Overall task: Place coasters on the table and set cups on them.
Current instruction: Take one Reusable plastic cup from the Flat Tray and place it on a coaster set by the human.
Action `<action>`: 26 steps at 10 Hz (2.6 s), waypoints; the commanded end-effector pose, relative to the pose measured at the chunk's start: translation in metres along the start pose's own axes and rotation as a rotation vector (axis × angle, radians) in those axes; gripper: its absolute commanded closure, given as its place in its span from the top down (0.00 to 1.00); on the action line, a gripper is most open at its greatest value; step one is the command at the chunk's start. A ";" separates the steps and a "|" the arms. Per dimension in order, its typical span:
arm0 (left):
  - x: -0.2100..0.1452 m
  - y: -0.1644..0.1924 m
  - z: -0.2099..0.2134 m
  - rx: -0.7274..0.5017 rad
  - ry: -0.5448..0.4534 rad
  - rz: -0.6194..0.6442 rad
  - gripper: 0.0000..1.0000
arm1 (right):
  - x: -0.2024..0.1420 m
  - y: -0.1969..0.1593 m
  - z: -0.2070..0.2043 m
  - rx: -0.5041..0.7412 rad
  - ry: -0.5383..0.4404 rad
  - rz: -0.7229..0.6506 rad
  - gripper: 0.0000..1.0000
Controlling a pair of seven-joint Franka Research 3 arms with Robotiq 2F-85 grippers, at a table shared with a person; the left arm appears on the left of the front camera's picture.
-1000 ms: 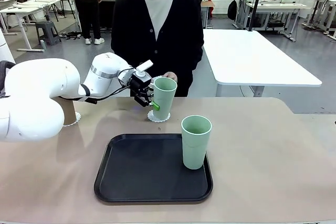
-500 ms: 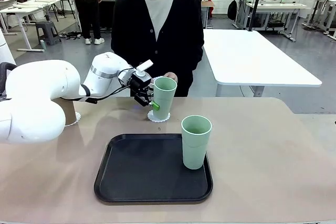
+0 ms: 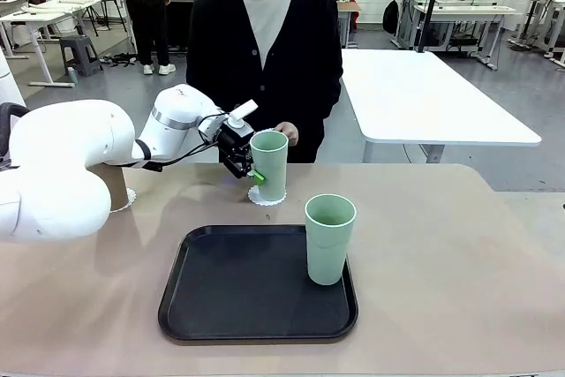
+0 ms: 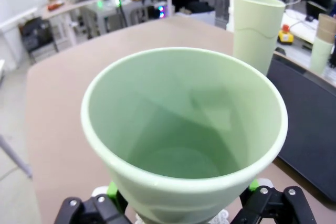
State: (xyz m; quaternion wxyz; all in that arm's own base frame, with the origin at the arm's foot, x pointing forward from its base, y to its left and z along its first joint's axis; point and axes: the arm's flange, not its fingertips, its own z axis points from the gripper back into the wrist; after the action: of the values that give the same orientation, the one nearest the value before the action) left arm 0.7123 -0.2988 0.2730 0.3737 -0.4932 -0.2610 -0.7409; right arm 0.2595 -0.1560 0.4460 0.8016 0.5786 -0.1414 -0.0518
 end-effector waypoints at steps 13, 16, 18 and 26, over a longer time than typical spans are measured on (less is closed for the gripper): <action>0.031 0.012 0.033 0.062 0.297 0.029 1.00 | 0.003 0.001 -0.001 0.029 -0.010 0.018 1.00; 0.048 -0.002 0.041 0.075 0.398 0.047 1.00 | 0.003 0.001 -0.001 0.029 -0.010 0.018 1.00; 0.059 -0.014 0.047 0.096 0.471 0.064 1.00 | 0.003 0.001 -0.001 0.029 -0.010 0.018 1.00; 0.164 -0.103 0.048 0.318 0.749 0.341 1.00 | 0.003 0.001 -0.001 0.029 -0.010 0.018 1.00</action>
State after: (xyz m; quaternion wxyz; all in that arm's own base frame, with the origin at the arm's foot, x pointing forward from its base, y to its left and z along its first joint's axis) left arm 0.7321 -0.2740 0.4678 0.6068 -0.1661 -0.1629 -0.7601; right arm 0.2595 -0.1560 0.4459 0.8016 0.5786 -0.1413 -0.0518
